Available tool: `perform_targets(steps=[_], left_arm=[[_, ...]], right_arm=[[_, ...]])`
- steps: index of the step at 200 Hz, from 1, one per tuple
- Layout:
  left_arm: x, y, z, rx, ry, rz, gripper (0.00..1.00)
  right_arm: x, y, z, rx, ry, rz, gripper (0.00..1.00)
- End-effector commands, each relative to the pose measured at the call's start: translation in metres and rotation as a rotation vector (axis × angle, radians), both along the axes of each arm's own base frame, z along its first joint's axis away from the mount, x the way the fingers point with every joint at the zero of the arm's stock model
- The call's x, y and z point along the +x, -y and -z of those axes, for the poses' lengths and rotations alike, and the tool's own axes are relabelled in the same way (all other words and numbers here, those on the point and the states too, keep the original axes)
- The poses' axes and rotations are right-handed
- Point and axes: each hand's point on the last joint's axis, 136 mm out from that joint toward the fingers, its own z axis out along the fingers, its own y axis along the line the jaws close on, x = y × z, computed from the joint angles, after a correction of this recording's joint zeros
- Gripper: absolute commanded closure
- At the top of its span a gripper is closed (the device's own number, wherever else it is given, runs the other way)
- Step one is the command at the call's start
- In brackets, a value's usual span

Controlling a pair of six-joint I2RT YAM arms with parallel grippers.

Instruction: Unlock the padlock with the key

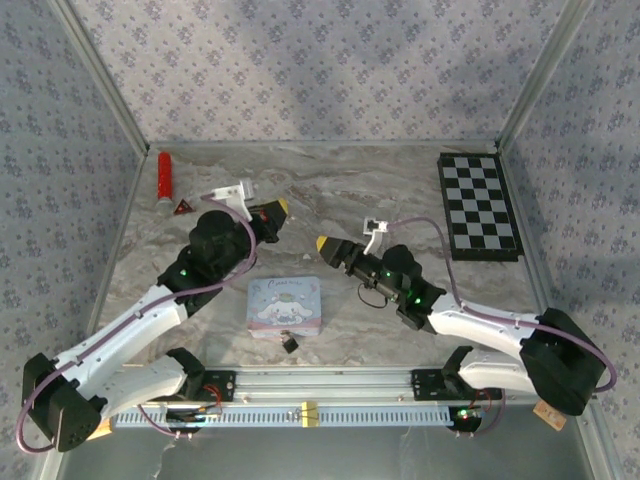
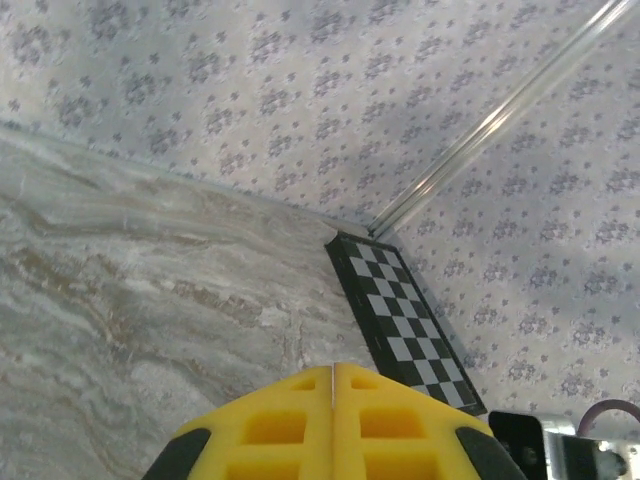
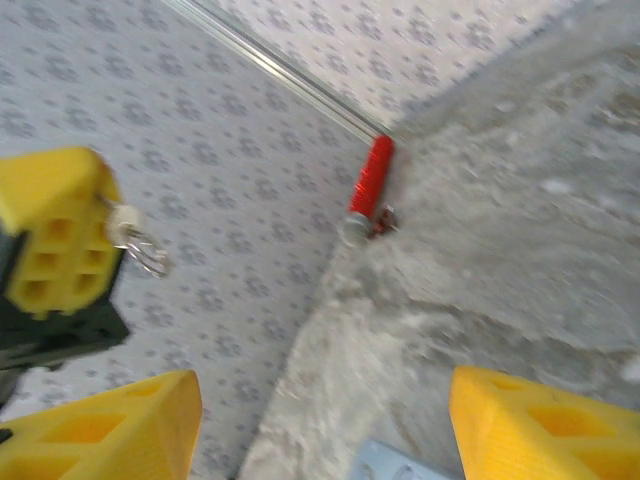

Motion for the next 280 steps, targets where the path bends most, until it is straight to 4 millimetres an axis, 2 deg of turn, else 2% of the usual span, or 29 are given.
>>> perform_targets(steps=[1, 35, 64, 91, 111, 141, 196, 233, 280], left_arm=[[-0.006, 0.002, -0.026, -0.016, 0.153, 0.025, 1.00], [-0.017, 0.020, -0.039, -0.062, 0.178, 0.107, 1.00], [-0.025, 0.024, -0.041, -0.152, 0.145, 0.144, 1.00], [-0.033, 0.029, -0.043, -0.247, 0.128, 0.168, 1.00], [-0.036, 0.033, -0.045, -0.299, 0.109, 0.187, 1.00], [-0.039, 0.038, -0.048, -0.340, 0.103, 0.207, 1.00], [-0.038, 0.042, -0.043, -0.372, 0.073, 0.214, 1.00], [-0.036, 0.047, -0.039, -0.395, 0.052, 0.228, 1.00], [-0.037, 0.046, -0.038, -0.402, 0.048, 0.225, 1.00]], right_arm=[[-0.006, 0.006, -0.044, 0.187, 0.116, -0.002, 0.30], [-0.020, -0.003, -0.064, 0.240, 0.181, -0.091, 0.28], [-0.026, -0.006, -0.075, 0.265, 0.240, -0.139, 0.28], [-0.020, -0.005, -0.080, 0.308, 0.232, -0.133, 0.29], [-0.015, -0.006, -0.090, 0.370, 0.230, -0.155, 0.29], [-0.014, -0.014, -0.094, 0.385, 0.238, -0.187, 0.30], [-0.014, -0.020, -0.103, 0.420, 0.231, -0.230, 0.33], [-0.016, -0.022, -0.112, 0.434, 0.243, -0.252, 0.38], [-0.013, -0.021, -0.110, 0.440, 0.228, -0.246, 0.51]])
